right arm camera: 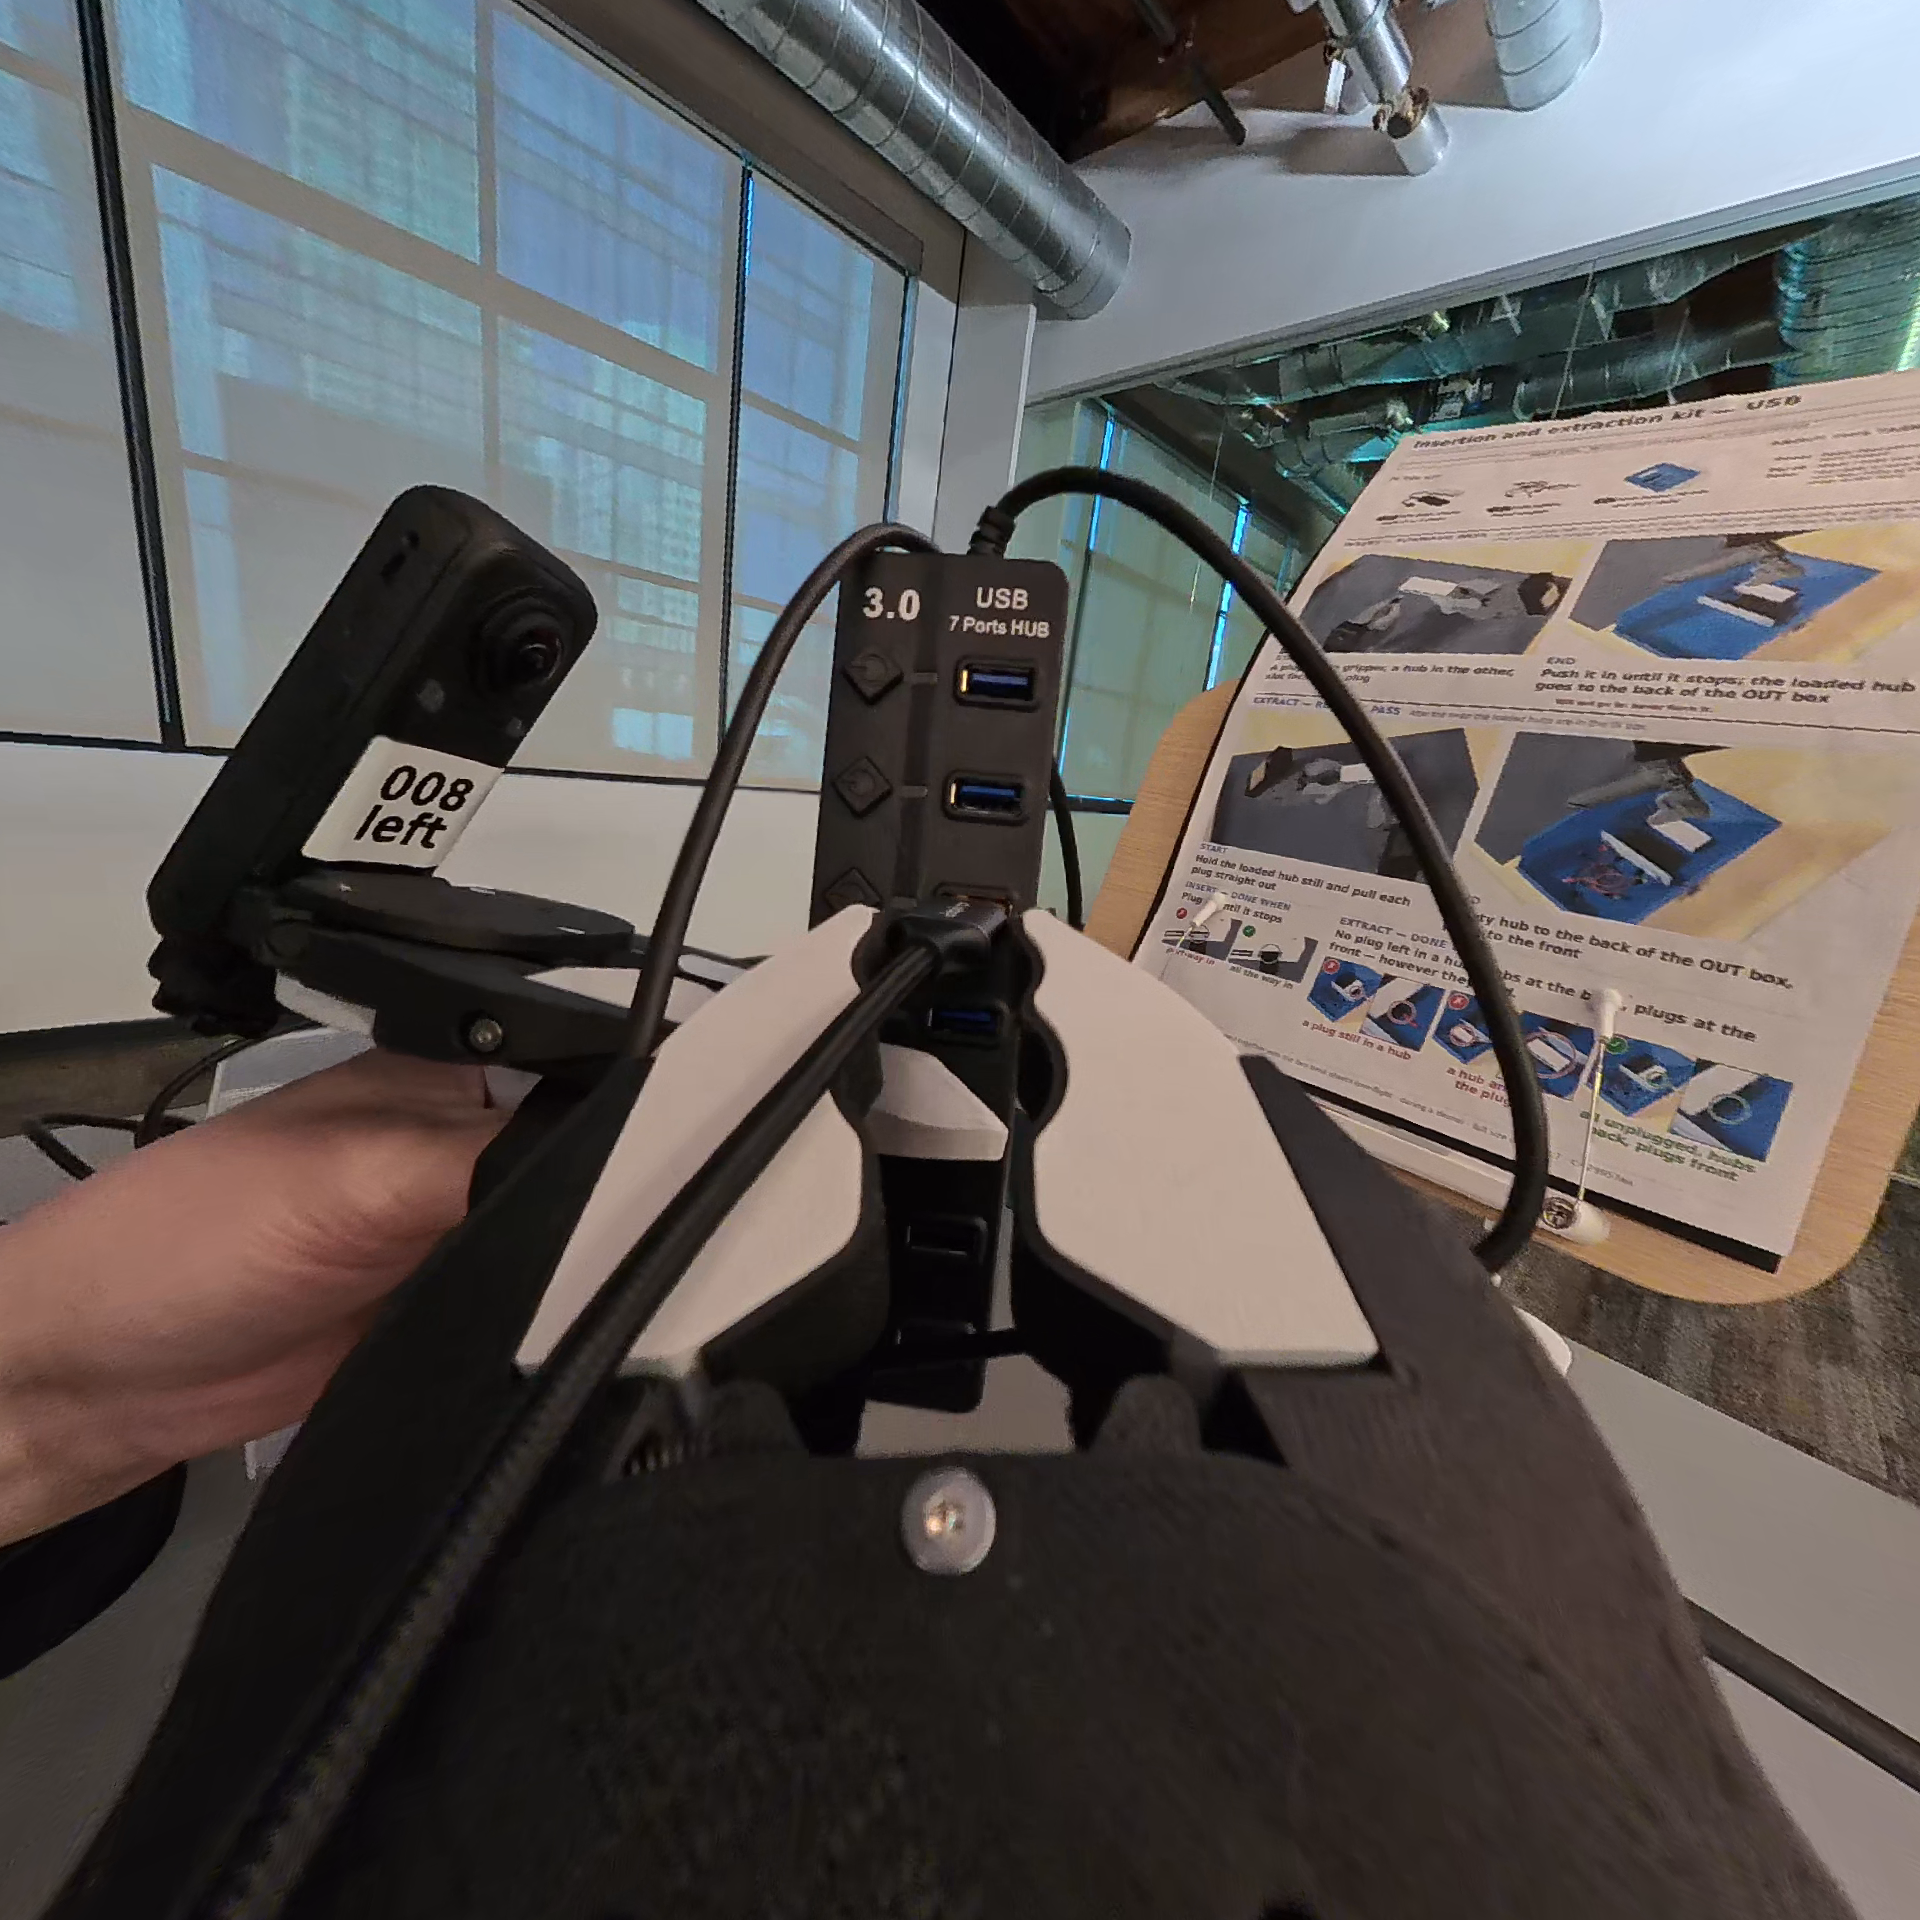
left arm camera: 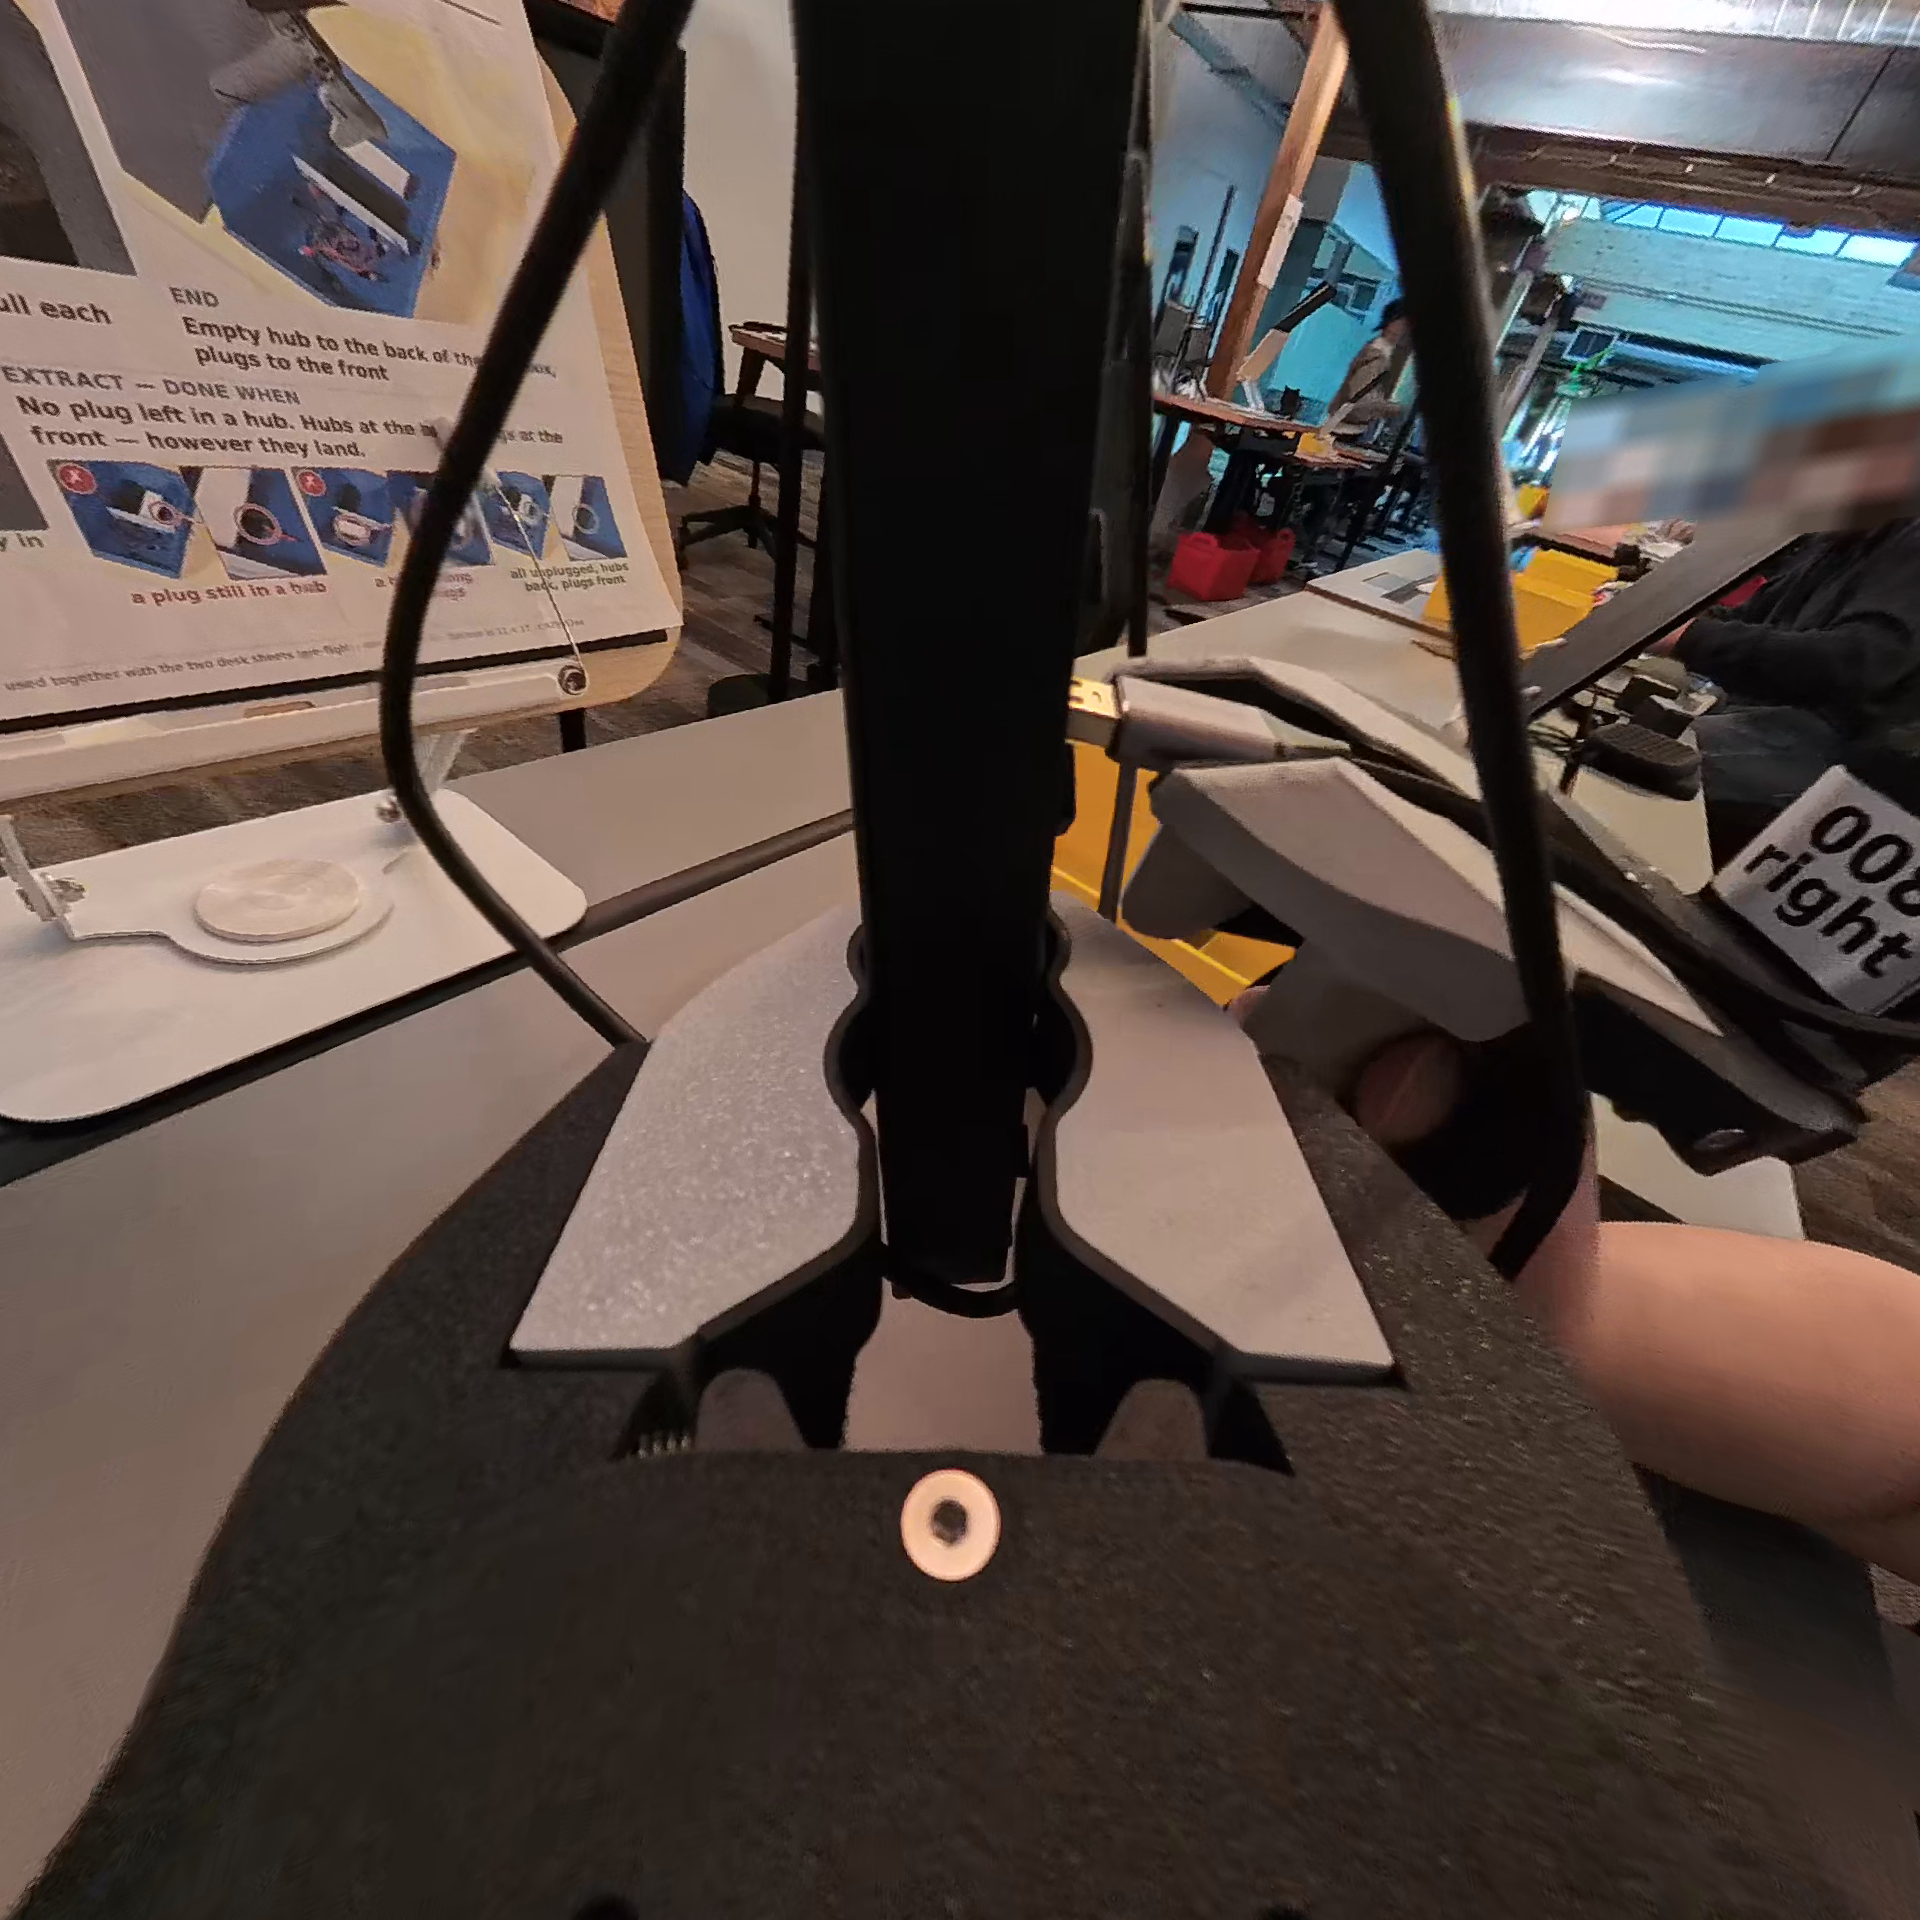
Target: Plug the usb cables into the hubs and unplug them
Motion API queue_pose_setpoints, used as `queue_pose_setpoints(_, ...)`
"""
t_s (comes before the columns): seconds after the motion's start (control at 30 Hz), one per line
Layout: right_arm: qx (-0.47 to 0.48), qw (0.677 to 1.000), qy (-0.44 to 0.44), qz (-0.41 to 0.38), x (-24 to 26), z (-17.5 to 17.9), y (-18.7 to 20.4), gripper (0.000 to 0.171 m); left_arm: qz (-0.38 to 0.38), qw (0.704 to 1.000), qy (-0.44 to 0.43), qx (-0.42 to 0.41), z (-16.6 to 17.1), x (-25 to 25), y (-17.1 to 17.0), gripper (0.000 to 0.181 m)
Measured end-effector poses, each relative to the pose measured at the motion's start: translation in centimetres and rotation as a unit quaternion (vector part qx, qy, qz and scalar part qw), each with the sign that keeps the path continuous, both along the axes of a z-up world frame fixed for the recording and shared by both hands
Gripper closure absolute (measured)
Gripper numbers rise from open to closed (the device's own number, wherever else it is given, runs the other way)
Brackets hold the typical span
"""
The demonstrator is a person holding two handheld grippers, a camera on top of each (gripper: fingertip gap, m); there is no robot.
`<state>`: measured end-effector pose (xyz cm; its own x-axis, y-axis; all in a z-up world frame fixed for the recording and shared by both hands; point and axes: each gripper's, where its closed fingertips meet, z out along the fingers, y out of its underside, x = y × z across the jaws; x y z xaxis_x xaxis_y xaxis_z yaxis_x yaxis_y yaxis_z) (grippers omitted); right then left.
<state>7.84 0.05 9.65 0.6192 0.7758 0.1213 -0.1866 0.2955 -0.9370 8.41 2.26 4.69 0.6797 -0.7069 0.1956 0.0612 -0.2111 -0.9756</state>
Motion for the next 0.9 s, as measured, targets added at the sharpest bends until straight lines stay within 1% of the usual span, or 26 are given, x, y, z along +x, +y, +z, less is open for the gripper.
queue_pose_setpoints(0.1, -0.002, 1.0, -0.002, -0.005, 0.1, 0.0, 0.0, 0.15, 0.006, 1.0, 0.004, 0.004, 0.0, -0.1, 0.1, 0.155)
queue_pose_setpoints(0.23, 0.0, 1.0, -0.015, 0.008, 0.2, 0.4, -0.2, 0.151, 0.013, 1.0, 0.003, 0.001, 0.0, -0.7, 0.4, 0.155)
queue_pose_setpoints(0.47, -0.016, 0.991, -0.132, 0.022, 0.2, 1.9, -1.2, 0.152, 0.012, 1.0, 0.017, 0.018, 0.2, -1.7, 1.0, 0.155)
queue_pose_setpoints(0.63, -0.033, 0.978, -0.201, 0.032, 0.7, 1.5, -1.4, 0.152, -0.009, 1.0, 0.017, 0.02, 0.6, -1.6, 0.6, 0.155)
queue_pose_setpoints(0.9, -0.028, 0.979, -0.202, 0.028, 0.7, 1.0, -0.7, 0.151, -0.014, 0.999, 0.024, 0.021, 0.6, -1.0, 0.2, 0.155)
